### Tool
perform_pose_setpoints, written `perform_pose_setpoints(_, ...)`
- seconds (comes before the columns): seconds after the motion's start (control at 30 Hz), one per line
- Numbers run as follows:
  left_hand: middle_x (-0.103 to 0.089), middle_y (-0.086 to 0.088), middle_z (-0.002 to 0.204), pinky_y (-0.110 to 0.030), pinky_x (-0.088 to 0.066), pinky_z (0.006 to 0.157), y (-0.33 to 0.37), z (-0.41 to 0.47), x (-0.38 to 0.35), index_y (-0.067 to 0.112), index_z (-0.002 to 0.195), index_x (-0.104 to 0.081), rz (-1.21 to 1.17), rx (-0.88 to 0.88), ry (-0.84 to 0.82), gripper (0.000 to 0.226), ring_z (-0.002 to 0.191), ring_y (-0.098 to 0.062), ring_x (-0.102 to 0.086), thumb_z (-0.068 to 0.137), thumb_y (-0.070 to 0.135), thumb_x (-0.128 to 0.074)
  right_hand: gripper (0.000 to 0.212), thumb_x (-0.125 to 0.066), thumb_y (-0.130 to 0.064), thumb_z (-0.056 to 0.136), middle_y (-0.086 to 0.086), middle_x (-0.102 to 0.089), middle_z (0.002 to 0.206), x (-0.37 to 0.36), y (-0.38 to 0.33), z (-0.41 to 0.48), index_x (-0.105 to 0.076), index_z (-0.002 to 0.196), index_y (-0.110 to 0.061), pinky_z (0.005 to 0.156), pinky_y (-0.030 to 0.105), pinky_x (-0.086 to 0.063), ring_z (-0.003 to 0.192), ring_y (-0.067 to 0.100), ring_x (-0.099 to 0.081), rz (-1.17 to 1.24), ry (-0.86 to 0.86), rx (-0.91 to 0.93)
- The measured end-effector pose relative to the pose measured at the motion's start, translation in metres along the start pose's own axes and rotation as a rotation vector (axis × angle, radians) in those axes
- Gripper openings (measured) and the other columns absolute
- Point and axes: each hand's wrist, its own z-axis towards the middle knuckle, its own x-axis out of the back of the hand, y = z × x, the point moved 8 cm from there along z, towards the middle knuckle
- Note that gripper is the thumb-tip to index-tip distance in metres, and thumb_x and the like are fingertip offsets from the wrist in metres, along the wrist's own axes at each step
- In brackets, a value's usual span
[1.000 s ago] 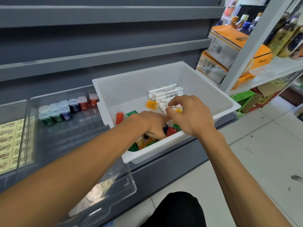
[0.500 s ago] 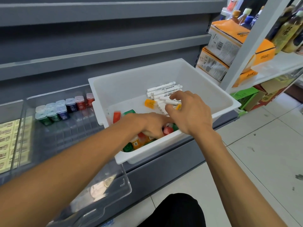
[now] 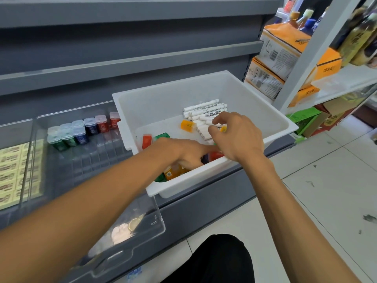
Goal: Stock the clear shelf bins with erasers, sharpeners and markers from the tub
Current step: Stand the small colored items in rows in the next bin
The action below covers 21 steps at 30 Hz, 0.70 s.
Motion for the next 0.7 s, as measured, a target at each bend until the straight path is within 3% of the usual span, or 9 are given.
perform_pose_setpoints(0.07, -0.039, 0.016, 0.087, -0.017, -0.046, 0.044, -0.002, 0.001, 0.001, 0.042, 0.147, -0.028, -0.024, 0.012, -0.015, 0.06, 0.076, -0.008, -0.048, 0.096, 0.023, -0.056, 0.032, -0.049, -0.045, 0.09, -0.005, -0.061, 0.125, -0.002, 0.0, 0.002, -0.062, 0.116, -0.031, 0.081, 0.034, -0.041, 0.112, 0.02, -0.052, -0.018, -0.032, 0.003)
perform_pose_setpoints(0.17, -0.048, 0.008, 0.104, -0.022, -0.053, 0.061, -0.003, -0.002, 0.004, 0.041, 0.149, -0.026, -0.011, 0.002, -0.009, 0.065, 0.088, -0.014, -0.053, 0.095, 0.028, -0.06, 0.032, -0.051, -0.045, 0.09, -0.002, -0.058, 0.126, -0.007, -0.002, 0.007, -0.062, 0.116, -0.031, 0.085, 0.036, -0.042, 0.113, 0.022, -0.053, -0.047, -0.111, 0.01)
perform_pose_setpoints(0.27, -0.057, 0.001, 0.123, -0.023, -0.052, 0.064, -0.003, -0.001, 0.009, 0.038, 0.146, -0.031, 0.02, -0.036, 0.082, 0.06, 0.097, -0.017, -0.055, 0.094, 0.036, -0.062, 0.034, -0.054, -0.04, 0.091, 0.004, -0.053, 0.131, -0.012, -0.003, 0.014, -0.06, 0.12, -0.025, 0.092, 0.039, -0.044, 0.116, 0.027, -0.052, -0.088, -0.173, 0.025)
perform_pose_setpoints(0.4, -0.061, 0.0, 0.108, -0.041, -0.056, 0.081, -0.015, 0.001, 0.023, 0.032, 0.125, -0.045, 0.09, -0.028, 0.26, 0.046, 0.092, -0.019, -0.058, 0.087, 0.051, -0.064, 0.034, -0.054, -0.036, 0.093, 0.005, -0.053, 0.131, -0.011, -0.008, 0.03, -0.059, 0.124, -0.024, 0.091, 0.039, -0.046, 0.114, 0.028, -0.054, -0.144, -0.154, 0.084)
perform_pose_setpoints(0.5, -0.06, 0.0, 0.104, -0.043, -0.054, 0.084, -0.017, 0.004, 0.017, 0.032, 0.119, -0.044, 0.177, -0.024, 0.235, 0.037, 0.091, -0.021, -0.057, 0.091, 0.051, -0.059, 0.032, -0.053, -0.034, 0.094, 0.005, -0.054, 0.131, -0.013, -0.008, 0.043, -0.06, 0.123, -0.022, 0.09, 0.038, -0.045, 0.114, 0.028, -0.055, -0.141, -0.132, 0.103)
perform_pose_setpoints(0.7, -0.058, 0.001, 0.12, -0.038, -0.052, 0.086, -0.019, 0.012, 0.008, 0.036, 0.142, -0.032, 0.172, 0.01, 0.139, 0.06, 0.101, -0.023, -0.056, 0.091, 0.064, -0.044, 0.028, -0.055, -0.032, 0.094, 0.003, -0.055, 0.133, -0.032, -0.009, 0.054, -0.063, 0.119, -0.023, 0.096, 0.038, -0.045, 0.119, 0.025, -0.053, -0.097, -0.202, 0.127)
